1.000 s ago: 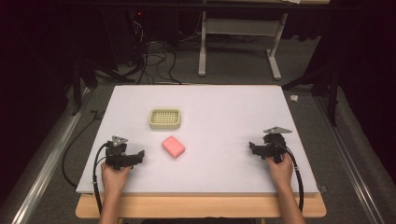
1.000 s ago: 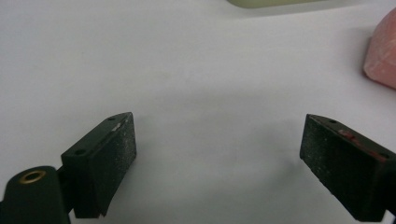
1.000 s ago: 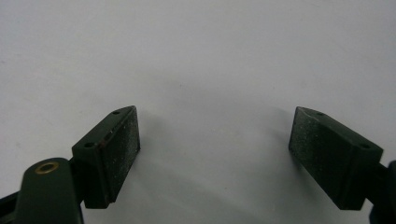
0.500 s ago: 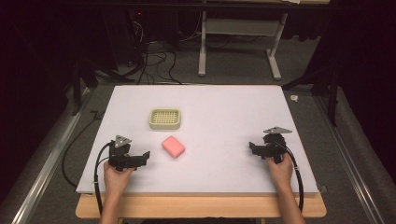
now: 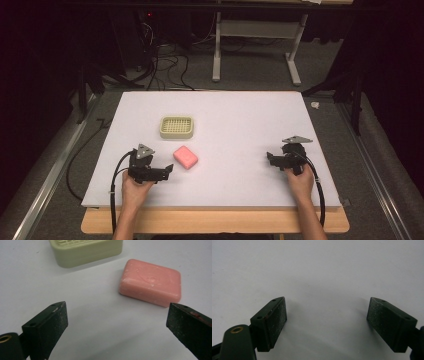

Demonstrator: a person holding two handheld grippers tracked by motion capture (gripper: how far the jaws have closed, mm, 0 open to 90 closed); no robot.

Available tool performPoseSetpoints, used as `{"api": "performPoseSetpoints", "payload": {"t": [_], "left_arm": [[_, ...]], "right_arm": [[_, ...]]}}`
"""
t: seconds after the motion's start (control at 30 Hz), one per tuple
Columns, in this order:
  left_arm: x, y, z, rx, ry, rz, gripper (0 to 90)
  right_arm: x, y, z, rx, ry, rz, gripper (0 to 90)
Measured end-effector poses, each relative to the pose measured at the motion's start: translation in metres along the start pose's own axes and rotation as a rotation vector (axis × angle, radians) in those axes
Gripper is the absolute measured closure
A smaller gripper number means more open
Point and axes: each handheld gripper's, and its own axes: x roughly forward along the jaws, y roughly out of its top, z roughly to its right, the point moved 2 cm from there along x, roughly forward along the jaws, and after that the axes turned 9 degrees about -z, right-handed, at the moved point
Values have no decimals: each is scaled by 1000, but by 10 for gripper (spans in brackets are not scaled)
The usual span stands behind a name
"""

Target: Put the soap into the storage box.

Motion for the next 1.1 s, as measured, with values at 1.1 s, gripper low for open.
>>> {"api": "performPoseSetpoints", "payload": {"t": [1.1], "left_arm": [[29,38,32,121,-43,-51,18]], "right_arm": [[0,0,0,0,0,0,166]]}}
